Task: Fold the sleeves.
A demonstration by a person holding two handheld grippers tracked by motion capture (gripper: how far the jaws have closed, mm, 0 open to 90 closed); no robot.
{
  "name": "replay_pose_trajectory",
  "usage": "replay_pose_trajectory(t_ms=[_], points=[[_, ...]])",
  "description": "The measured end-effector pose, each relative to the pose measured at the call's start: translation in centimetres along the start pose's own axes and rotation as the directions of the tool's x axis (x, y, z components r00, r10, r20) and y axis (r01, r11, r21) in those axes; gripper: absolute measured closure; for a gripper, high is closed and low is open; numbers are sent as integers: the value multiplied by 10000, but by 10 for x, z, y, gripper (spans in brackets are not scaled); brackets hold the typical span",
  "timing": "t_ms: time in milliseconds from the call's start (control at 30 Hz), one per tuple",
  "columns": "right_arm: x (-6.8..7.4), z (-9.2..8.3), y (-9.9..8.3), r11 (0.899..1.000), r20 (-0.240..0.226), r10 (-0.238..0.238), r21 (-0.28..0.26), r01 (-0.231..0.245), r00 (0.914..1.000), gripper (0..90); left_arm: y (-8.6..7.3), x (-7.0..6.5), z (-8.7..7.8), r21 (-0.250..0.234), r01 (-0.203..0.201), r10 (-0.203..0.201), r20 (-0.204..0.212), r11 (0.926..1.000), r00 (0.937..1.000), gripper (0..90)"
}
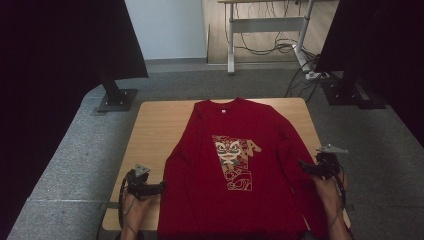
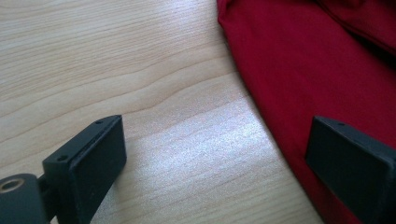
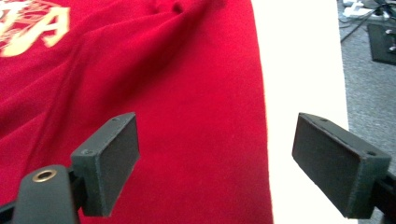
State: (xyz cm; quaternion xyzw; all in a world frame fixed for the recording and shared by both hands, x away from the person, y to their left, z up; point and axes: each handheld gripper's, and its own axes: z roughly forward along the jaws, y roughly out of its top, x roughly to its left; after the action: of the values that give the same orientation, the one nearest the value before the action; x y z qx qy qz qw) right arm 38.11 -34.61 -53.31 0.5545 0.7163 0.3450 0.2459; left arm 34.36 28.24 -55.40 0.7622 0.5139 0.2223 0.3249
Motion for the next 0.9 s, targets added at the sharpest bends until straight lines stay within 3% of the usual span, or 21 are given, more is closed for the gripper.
replay_pose_trajectory(t_ms=[367, 400, 700, 733, 900], points=[[-8, 23, 11, 9999, 286, 138, 57, -140, 9995, 205, 0, 0, 0, -4, 0, 0, 6, 10000, 10000, 54], [-10, 29, 10, 9997, 470, 167, 175, -176, 9988, 279, 0, 0, 0, -8, 7, -7, 0, 10000, 10000, 54], [-14, 37, 4, 9985, 674, 312, 426, -342, 9972, 370, 0, 0, 0, -22, -1, 1, 16, 10000, 10000, 60], [-15, 37, 2, 9982, 547, 525, 250, -539, 9971, 393, 0, 0, 0, -22, -4, 4, 16, 10000, 10000, 60], [-14, 36, 0, 9984, 533, 547, 118, -554, 9971, 466, 0, 0, 0, -25, -8, 8, 18, 10000, 10000, 61]])
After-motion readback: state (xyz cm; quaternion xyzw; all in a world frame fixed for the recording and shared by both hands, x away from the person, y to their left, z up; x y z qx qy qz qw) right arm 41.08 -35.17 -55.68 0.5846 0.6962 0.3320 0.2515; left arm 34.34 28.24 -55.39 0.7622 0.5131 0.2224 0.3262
